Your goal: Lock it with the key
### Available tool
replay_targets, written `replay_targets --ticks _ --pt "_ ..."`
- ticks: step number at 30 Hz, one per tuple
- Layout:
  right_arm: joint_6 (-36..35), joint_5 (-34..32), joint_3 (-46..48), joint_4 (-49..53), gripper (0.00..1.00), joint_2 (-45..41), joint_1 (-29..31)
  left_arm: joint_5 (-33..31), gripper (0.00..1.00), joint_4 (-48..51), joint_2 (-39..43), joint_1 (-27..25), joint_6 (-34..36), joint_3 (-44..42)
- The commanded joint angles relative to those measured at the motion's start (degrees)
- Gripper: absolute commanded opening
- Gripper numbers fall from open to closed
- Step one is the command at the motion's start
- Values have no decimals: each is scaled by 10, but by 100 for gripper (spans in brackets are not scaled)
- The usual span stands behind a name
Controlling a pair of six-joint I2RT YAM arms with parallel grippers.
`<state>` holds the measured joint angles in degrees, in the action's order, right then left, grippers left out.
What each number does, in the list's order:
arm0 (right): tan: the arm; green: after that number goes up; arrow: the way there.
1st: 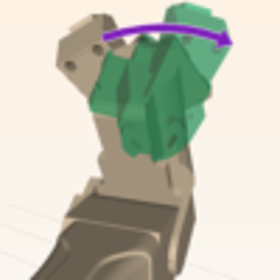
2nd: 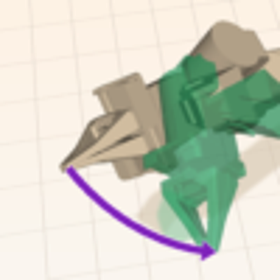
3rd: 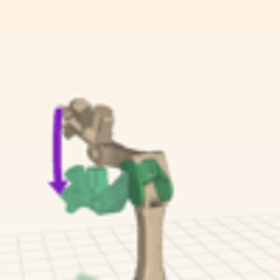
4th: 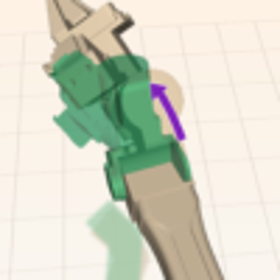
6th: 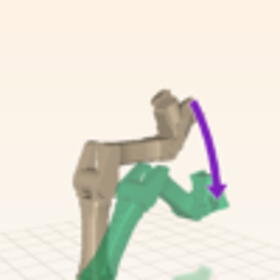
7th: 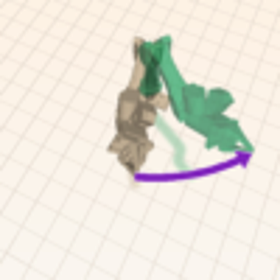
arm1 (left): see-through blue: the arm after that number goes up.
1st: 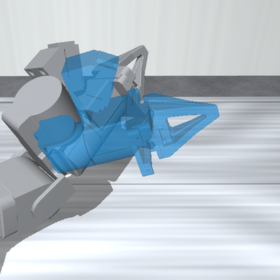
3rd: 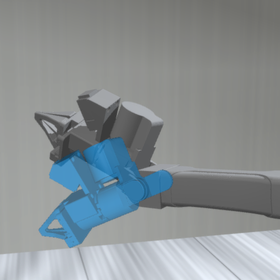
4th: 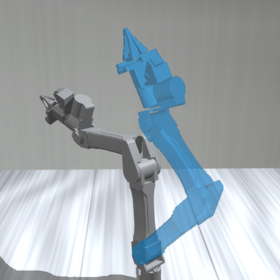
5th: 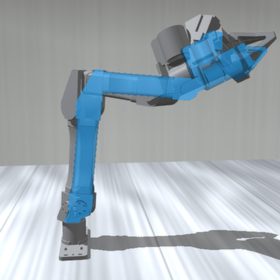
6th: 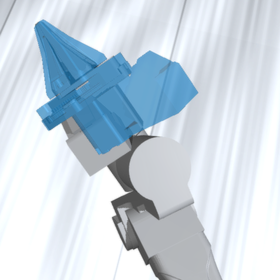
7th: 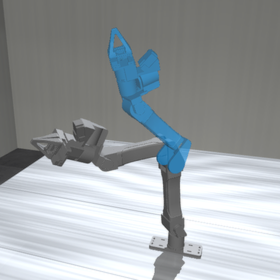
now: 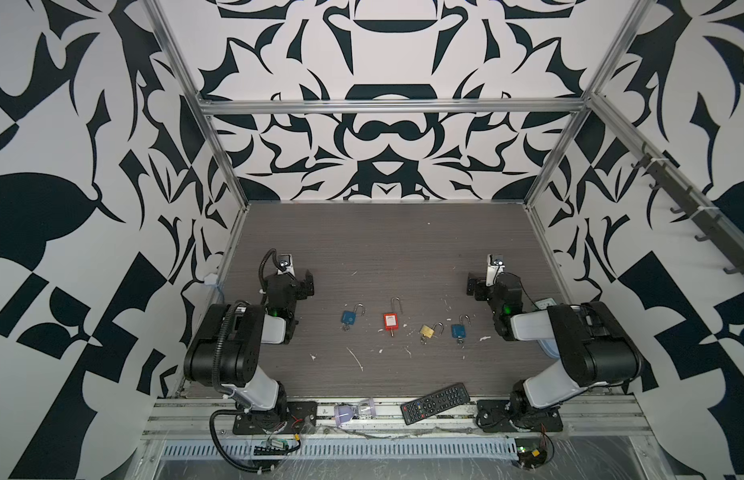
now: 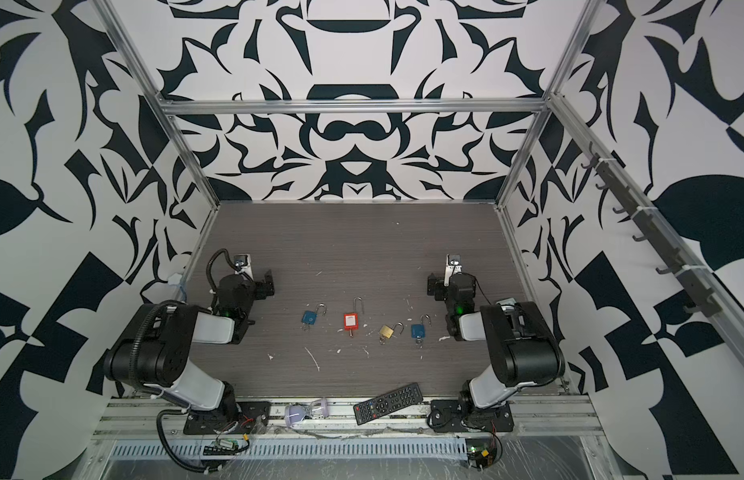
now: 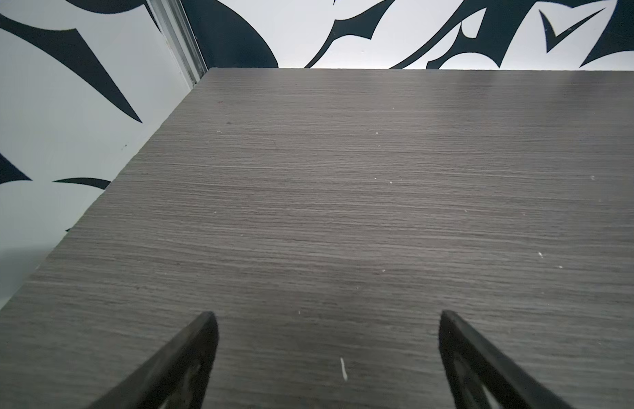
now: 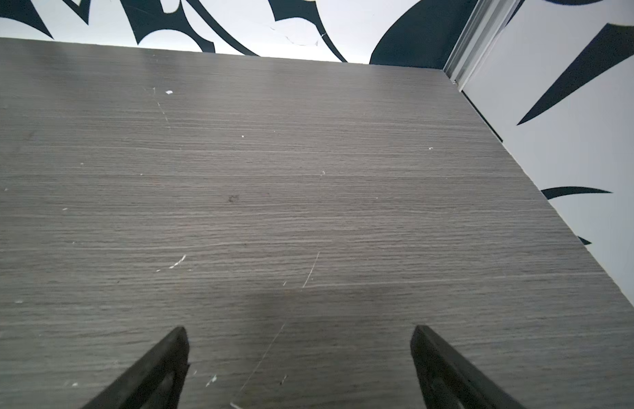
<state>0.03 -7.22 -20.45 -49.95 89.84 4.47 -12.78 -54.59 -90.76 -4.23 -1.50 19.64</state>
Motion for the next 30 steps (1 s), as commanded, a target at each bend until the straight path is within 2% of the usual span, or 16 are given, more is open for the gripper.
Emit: replay_targets --ticks 1,30 --pt "-2 7 -1 -18 100 -9 0 2 99 -8 10 2 -2 5" --pt "-5 13 -4 -17 100 -7 -2 6 99 -4 9 1 2 8"
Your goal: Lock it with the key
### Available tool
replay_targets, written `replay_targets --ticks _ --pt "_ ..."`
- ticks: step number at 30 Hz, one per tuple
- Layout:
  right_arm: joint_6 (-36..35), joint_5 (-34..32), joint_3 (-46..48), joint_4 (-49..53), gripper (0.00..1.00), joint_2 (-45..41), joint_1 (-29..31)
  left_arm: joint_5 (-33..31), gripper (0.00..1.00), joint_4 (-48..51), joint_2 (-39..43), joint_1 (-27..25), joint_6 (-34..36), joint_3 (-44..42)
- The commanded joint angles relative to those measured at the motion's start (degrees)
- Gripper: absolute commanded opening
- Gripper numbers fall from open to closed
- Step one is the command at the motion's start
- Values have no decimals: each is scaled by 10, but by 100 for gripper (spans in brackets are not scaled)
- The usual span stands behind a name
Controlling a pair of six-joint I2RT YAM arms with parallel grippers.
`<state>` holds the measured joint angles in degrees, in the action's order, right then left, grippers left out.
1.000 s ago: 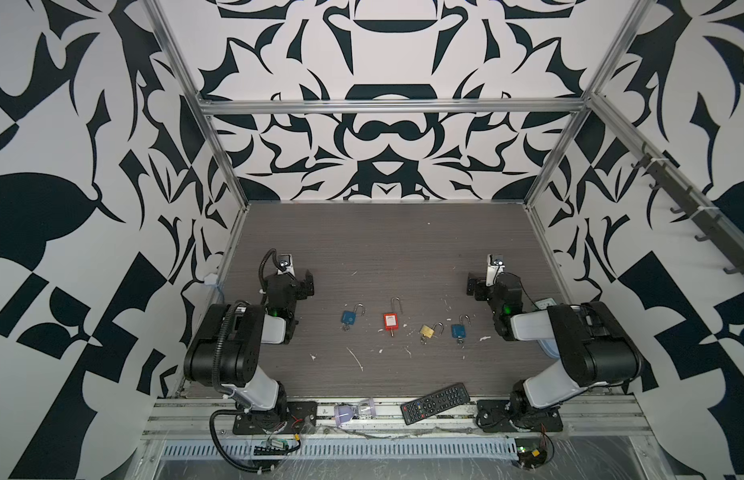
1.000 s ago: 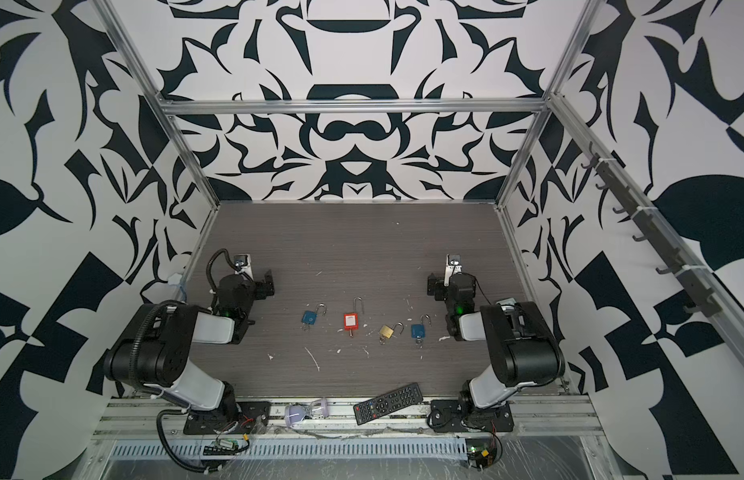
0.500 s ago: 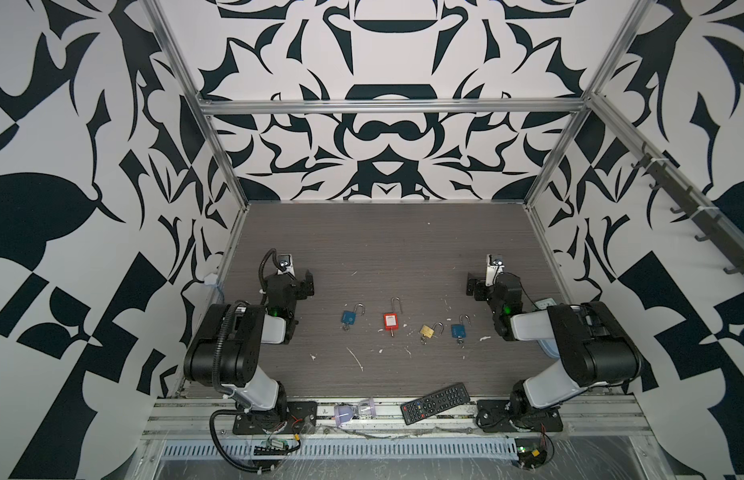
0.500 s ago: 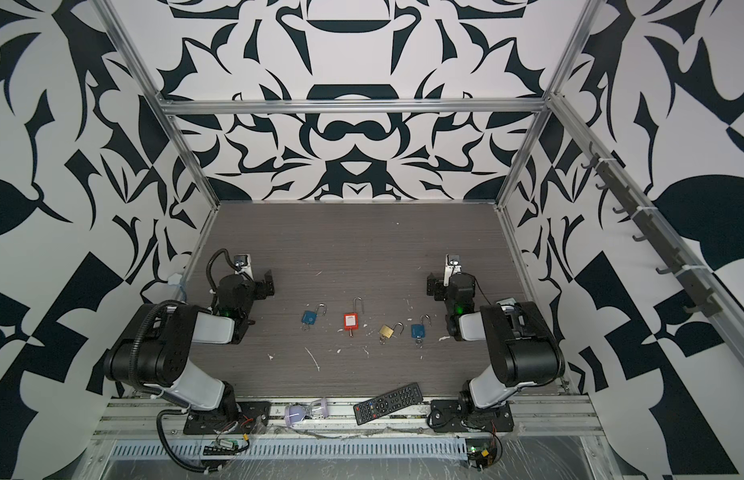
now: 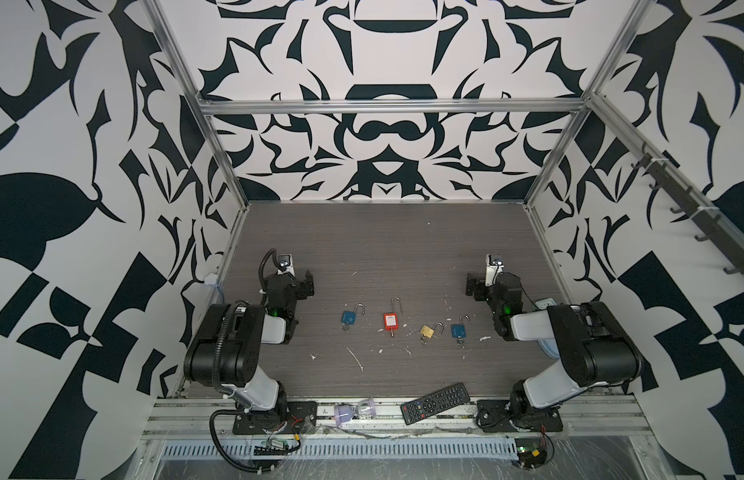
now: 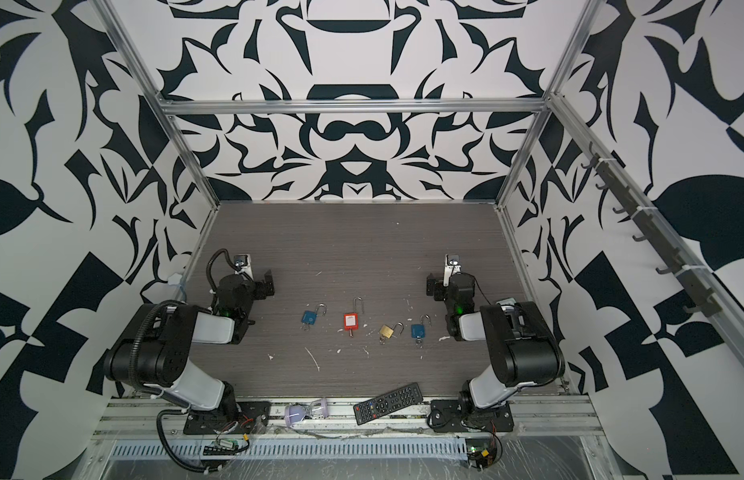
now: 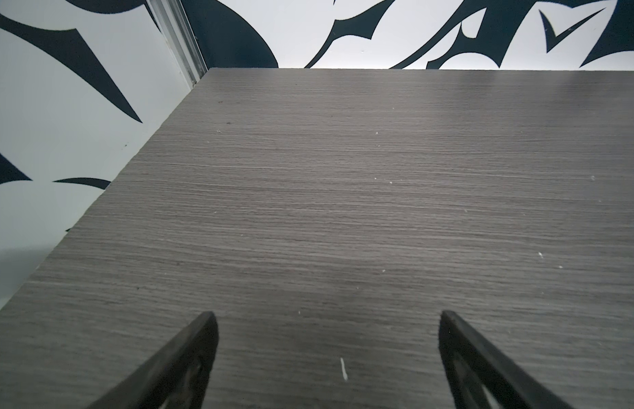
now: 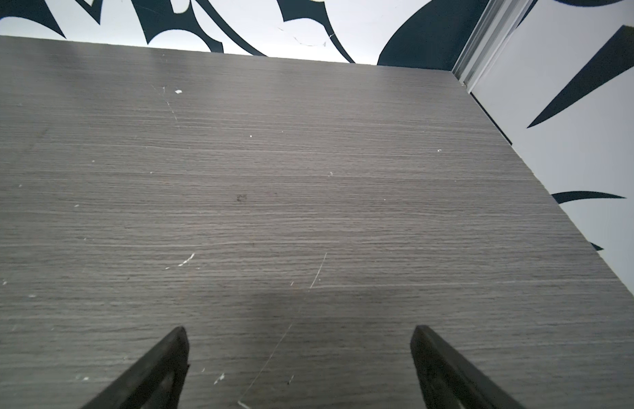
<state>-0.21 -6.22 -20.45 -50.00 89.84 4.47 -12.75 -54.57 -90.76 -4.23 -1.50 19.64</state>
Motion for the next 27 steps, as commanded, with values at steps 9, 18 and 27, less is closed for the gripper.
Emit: replay_targets --ticks 9,18,27 --pt "60 -153 -153 349 100 -113 29 -53 99 157 114 -50 43 58" --pt "247 -107 -325 794 100 -214 105 -115 99 595 314 -185 -125 244" --pt "396 -80 -285 971 100 -343 265 99 99 908 353 -230 -298 311"
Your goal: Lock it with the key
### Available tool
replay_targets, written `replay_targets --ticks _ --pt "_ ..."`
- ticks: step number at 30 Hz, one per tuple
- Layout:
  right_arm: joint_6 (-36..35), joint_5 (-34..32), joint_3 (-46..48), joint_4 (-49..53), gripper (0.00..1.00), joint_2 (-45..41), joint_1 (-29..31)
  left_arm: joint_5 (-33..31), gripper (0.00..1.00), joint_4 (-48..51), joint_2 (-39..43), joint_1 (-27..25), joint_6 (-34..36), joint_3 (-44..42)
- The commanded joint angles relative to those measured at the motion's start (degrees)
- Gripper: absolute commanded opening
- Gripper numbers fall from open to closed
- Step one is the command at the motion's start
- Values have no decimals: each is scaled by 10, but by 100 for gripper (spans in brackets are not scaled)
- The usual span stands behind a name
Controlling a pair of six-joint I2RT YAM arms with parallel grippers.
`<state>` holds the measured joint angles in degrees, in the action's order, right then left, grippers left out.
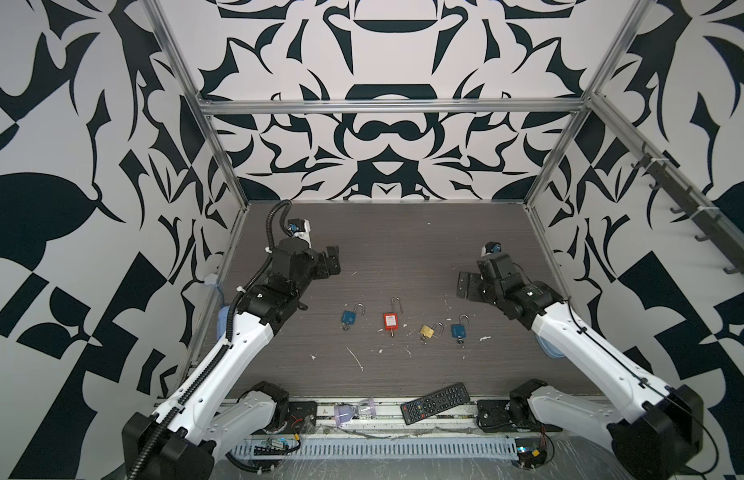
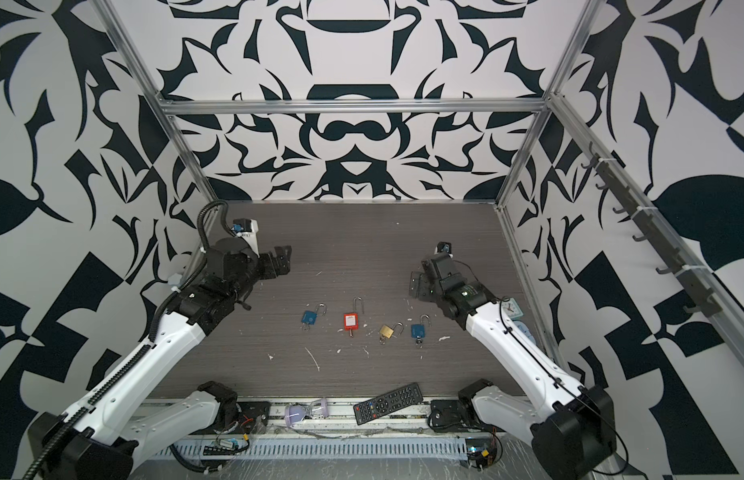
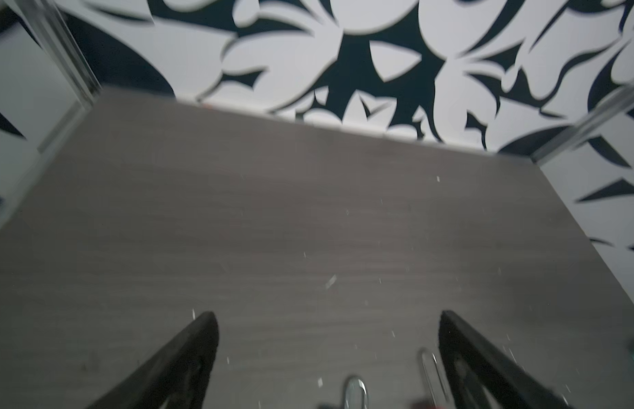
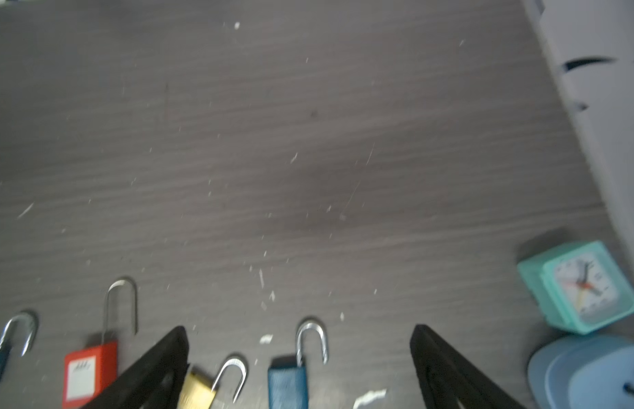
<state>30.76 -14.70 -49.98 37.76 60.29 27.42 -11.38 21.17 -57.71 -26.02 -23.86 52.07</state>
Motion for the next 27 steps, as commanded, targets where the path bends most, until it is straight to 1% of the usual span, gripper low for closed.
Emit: replay_targets --ticks 1,3,6,9,11,13,15,20,24,25,26,27 --pt "105 4 22 95 100 -64 51 104 99 159 33 -18 -83 -25" --pt "129 14 57 76 100 -93 73 126 99 161 52 -26 -100 -49" --pt "141 23 94 51 100 -118 92 143 99 162 64 -43 -111 -69" --pt "155 -7 95 67 100 -121 108 155 99 169 60 -63 -120 -79" --pt "169 1 85 89 100 -106 110 174 99 163 57 -76 -127 -91" --pt "162 26 69 113 100 -68 110 198 99 148 55 -86 -132 -102" --pt "166 30 67 125 99 -39 118 211 99 139 55 -94 -140 -108" --pt "191 30 103 77 87 -30 132 207 99 135 57 -100 -147 -101" --pt "182 18 103 61 78 -8 132 203 99 129 55 -100 -149 -97" --pt "180 13 104 57 70 5 132 203 98 125 53 -100 -151 -99" --pt "178 12 104 54 67 16 132 206 98 120 52 -101 -153 -100" --pt "170 10 104 47 66 33 132 206 97 116 51 -101 -155 -104"
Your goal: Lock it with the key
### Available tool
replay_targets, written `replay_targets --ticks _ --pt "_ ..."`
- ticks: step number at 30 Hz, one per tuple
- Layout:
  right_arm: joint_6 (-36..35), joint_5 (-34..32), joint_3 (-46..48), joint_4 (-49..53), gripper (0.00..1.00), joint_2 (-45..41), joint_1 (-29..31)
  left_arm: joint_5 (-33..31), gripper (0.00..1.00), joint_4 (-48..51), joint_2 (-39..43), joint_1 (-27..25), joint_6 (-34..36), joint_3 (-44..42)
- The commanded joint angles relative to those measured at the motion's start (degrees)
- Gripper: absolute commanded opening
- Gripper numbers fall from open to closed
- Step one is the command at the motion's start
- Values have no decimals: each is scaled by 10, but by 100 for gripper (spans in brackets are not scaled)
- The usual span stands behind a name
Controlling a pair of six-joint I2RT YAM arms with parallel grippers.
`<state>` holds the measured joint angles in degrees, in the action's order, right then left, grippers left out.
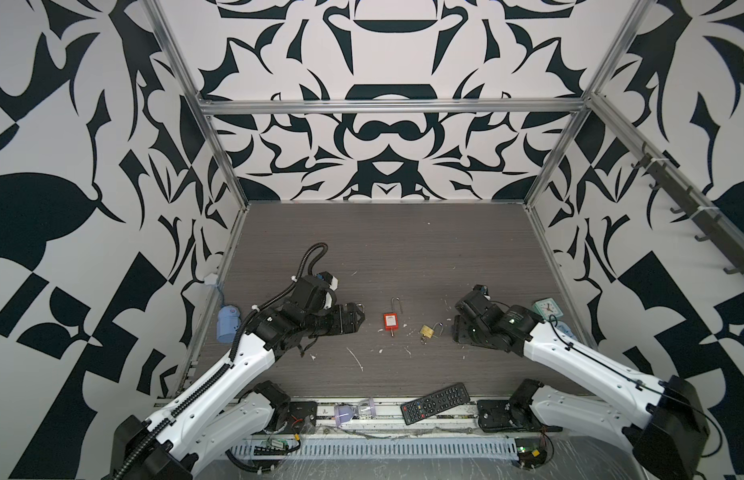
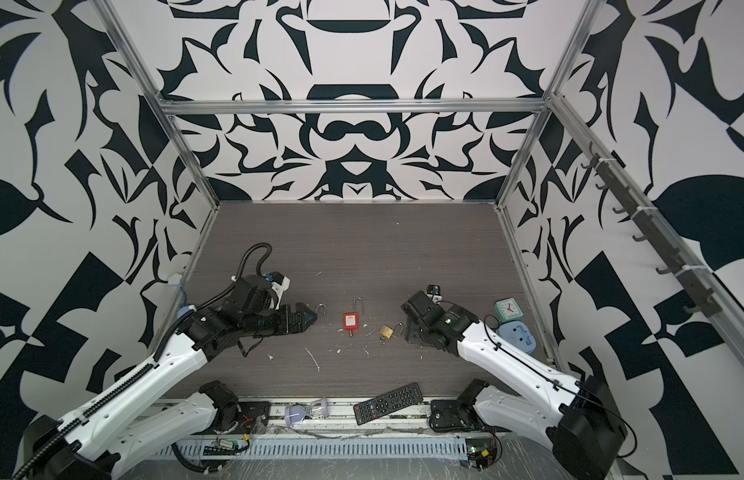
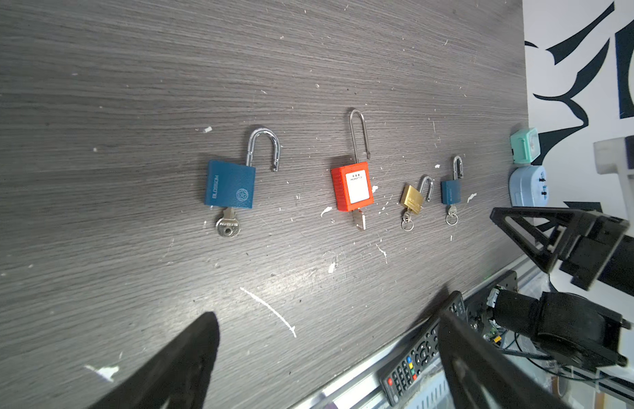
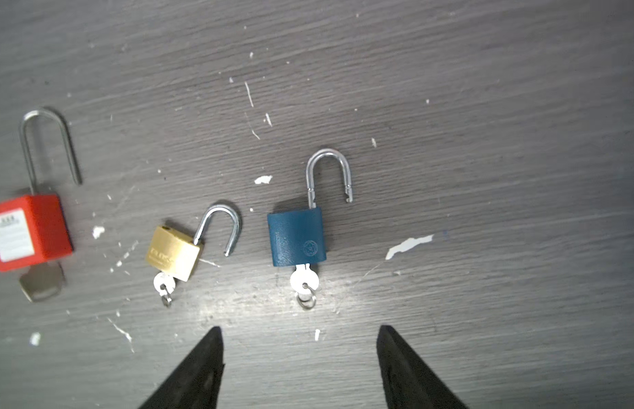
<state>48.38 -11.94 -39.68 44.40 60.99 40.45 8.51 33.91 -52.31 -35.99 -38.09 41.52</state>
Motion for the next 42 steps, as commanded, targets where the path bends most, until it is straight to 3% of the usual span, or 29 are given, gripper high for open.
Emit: replay_targets --ticks 1,3,18,26,42 --pt "-10 -19 -1 -24 63 41 2 8 97 -18 -3 -1 -14 -1" --pt "-20 -18 -4 -35 58 65 1 8 97 -27 -2 -2 -18 -6" --pt "-42 -40 3 -103 59 155 -9 25 97 -61 -28 -3 -16 -11" --pt "-60 -9 27 -138 59 159 -53 32 97 -71 -20 -3 -17 -20" --pt "-65 3 36 -149 53 179 -55 42 97 -80 -31 -4 -21 -23"
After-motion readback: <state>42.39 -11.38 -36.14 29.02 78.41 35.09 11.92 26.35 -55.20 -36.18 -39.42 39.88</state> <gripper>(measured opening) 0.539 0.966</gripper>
